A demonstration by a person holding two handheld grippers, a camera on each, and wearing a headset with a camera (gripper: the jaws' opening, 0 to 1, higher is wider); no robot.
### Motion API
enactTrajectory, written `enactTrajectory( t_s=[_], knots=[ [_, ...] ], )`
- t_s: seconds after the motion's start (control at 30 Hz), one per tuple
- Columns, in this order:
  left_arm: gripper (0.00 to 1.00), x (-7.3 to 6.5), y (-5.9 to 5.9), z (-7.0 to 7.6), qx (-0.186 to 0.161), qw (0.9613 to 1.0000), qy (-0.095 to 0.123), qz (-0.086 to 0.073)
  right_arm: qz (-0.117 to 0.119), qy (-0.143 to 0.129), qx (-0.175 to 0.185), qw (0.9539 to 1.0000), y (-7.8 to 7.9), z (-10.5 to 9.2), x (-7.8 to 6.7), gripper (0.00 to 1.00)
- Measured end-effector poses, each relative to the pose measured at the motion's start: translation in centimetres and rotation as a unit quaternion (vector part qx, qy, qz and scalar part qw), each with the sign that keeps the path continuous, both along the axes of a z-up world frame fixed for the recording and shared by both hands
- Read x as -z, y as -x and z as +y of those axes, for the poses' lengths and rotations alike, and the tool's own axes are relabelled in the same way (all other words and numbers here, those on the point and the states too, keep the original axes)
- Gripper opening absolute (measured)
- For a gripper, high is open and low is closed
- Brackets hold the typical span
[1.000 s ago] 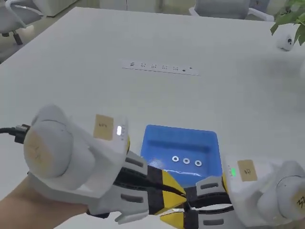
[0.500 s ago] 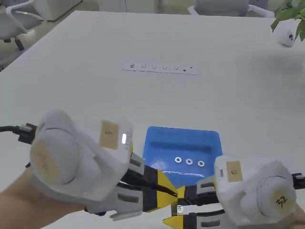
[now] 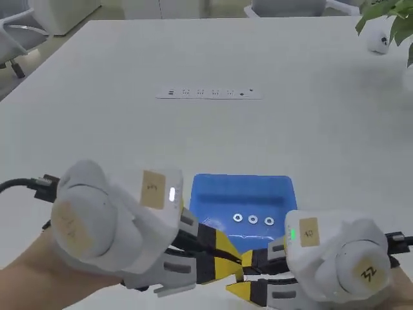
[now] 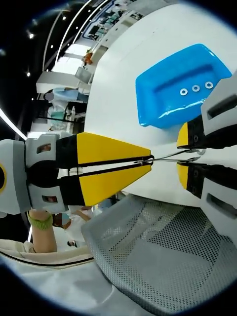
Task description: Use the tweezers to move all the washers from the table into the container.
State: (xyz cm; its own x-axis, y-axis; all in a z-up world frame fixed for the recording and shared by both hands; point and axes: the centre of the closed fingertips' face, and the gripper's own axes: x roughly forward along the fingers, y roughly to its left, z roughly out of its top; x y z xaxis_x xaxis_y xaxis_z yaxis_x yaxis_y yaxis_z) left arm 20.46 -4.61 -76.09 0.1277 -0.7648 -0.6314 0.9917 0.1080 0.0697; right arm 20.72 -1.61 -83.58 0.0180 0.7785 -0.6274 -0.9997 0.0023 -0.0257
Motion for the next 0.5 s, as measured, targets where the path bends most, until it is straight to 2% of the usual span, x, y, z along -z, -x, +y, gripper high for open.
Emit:
enactTrajectory(
  t_s=[0.07,0.2,0.37,0.5],
  knots=[
    [0.0,0.19,-0.08,-0.14,0.003,1.0,-0.004,-0.003,-0.007,0.002,0.0,1.0,-0.1,-0.04,0.19,0.07],
    [0.0,0.54,-0.03,-0.34,0.01,0.9999,-0.008,-0.003,-0.005,0.006,0.0,1.0,-0.11,-0.25,0.54,0.07],
    [0.0,0.5,-0.34,-0.32,0.004,0.9999,0.0,0.009,0.004,0.002,0.005,1.0,-0.18,-0.27,0.59,0.07],
    [0.0,0.51,-0.49,-0.21,0.006,0.9998,-0.007,0.017,-0.003,0.005,-0.002,1.0,-0.18,-0.21,0.24,0.06]
  ],
)
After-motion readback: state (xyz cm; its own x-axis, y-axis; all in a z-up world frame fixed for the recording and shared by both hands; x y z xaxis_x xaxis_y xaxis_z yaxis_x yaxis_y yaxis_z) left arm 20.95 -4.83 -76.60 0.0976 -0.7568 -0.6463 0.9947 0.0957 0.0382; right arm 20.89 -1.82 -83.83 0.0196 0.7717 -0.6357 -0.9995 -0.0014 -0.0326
